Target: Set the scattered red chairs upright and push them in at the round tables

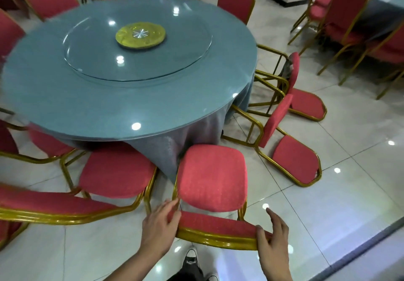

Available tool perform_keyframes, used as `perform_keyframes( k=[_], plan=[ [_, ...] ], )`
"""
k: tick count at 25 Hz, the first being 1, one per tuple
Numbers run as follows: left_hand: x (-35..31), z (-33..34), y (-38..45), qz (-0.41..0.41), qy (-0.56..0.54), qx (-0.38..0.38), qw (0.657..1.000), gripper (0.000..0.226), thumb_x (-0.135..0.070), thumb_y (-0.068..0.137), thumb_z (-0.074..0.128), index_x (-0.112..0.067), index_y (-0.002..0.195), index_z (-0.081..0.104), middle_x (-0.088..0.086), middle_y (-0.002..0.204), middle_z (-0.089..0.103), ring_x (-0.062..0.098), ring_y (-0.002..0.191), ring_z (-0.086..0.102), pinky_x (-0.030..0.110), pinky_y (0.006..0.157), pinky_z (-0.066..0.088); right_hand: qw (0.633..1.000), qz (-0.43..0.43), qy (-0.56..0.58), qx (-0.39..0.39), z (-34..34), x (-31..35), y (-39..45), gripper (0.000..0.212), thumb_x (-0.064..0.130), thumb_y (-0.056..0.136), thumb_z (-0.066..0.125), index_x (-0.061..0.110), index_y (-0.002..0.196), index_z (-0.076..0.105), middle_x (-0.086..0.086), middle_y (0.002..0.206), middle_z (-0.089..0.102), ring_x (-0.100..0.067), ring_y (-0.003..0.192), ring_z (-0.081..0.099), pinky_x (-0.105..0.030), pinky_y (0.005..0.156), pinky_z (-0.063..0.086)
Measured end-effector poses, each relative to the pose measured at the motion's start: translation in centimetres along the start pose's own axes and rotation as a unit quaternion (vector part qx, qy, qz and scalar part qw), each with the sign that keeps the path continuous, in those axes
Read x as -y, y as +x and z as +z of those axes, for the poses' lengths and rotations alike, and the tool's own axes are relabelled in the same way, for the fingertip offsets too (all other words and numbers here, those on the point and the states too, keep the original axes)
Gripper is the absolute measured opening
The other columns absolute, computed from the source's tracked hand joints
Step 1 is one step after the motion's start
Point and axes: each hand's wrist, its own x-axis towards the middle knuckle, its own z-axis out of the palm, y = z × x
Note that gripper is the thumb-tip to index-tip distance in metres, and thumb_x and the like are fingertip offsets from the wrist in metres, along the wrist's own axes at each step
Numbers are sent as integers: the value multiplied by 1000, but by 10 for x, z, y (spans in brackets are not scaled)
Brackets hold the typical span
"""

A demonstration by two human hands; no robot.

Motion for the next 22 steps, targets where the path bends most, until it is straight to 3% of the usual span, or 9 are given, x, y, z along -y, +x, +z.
perform_keyframes(
  k=[2,4,7,10,14,16,18,20,22],
  plan=[
    [-3,-4,12,-1,13,20,1000,54,-62,92,42,-42,141,52,-8,155,43,15,144,34,39,118,24,999,34,21,-4,-2,4,7,50,21,97,59,44,141,48,9,143,38,0,101,59,-41,98,49],
    [-7,-6,18,7,39,41,998,67,-69,81,36,-43,140,52,-8,154,43,16,147,30,38,118,21,998,54,15,2,-3,5,11,43,28,99,55,43,139,51,8,139,41,5,97,57,-40,96,46],
    [-11,-2,8,-7,27,33,999,63,-64,82,33,-44,137,55,-6,150,50,18,146,31,41,117,24,996,77,45,-12,0,0,12,27,28,99,54,42,119,66,8,127,54,0,100,59,-37,94,43],
    [-16,3,1,-18,11,15,1000,56,-66,80,34,-52,131,54,-6,147,53,17,144,36,45,117,28,997,59,54,-20,1,-7,20,29,22,98,57,42,89,75,9,118,65,-16,115,57,-38,104,42],
    [-33,15,-11,-68,8,0,998,62,-56,81,32,-47,139,52,-2,153,46,17,150,26,44,118,25,998,17,62,24,-12,-1,46,35,27,101,51,36,80,76,13,117,65,-11,117,51,-35,103,38],
    [-42,28,-20,-77,11,-14,997,68,-60,78,28,-47,140,52,0,152,48,18,150,25,45,118,26,998,-10,54,44,-20,-4,66,36,30,100,50,33,78,78,13,118,64,-11,119,50,-38,105,40],
    [-52,43,-25,-91,-5,-35,995,65,-58,79,29,-46,139,52,2,152,49,18,151,25,46,118,28,997,-32,41,58,-27,-6,87,38,44,94,49,26,85,81,14,121,63,-11,121,48,-42,107,41],
    [-61,54,-23,-115,-18,-63,991,61,-51,82,33,-44,139,54,3,151,50,18,151,25,46,116,29,996,-43,25,77,-30,-3,109,63,63,82,39,19,97,81,16,122,61,-10,120,46,-41,108,40],
    [-71,62,-21,-128,-28,-81,988,61,-49,83,34,-42,140,54,3,151,50,18,150,27,45,115,30,994,-54,15,95,-34,4,130,67,66,79,34,20,97,81,18,122,60,-9,119,46,-36,105,39]
  ],
)
